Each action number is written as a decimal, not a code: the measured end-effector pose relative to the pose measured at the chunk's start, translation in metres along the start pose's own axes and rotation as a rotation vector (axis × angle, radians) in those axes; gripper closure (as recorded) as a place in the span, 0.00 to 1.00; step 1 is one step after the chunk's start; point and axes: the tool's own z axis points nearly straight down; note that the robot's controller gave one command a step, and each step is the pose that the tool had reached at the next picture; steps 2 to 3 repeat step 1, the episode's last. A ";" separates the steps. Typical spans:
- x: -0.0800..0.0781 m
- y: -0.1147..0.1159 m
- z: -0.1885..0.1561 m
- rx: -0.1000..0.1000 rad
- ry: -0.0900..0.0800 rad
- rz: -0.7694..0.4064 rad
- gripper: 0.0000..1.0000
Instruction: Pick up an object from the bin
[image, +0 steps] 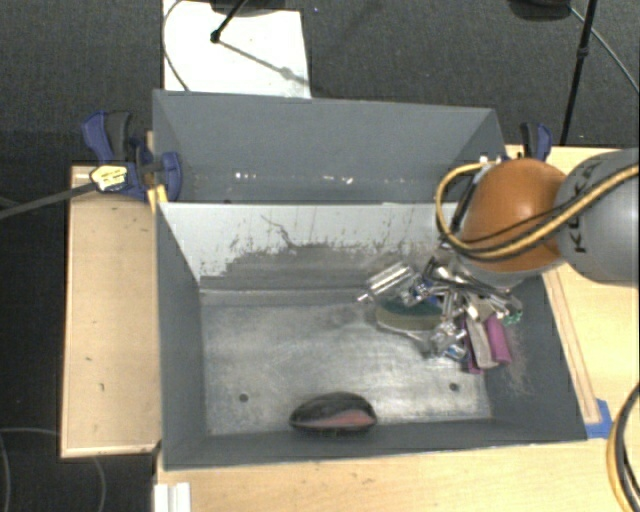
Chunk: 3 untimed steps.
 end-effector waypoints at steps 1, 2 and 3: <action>0.023 0.057 -0.134 0.005 0.001 -0.197 1.00; 0.023 0.057 -0.134 0.005 0.001 -0.197 1.00; 0.023 0.057 -0.134 0.005 0.001 -0.197 1.00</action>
Offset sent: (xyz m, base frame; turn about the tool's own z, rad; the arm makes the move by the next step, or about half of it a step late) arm -0.0493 0.0382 0.1297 -0.1981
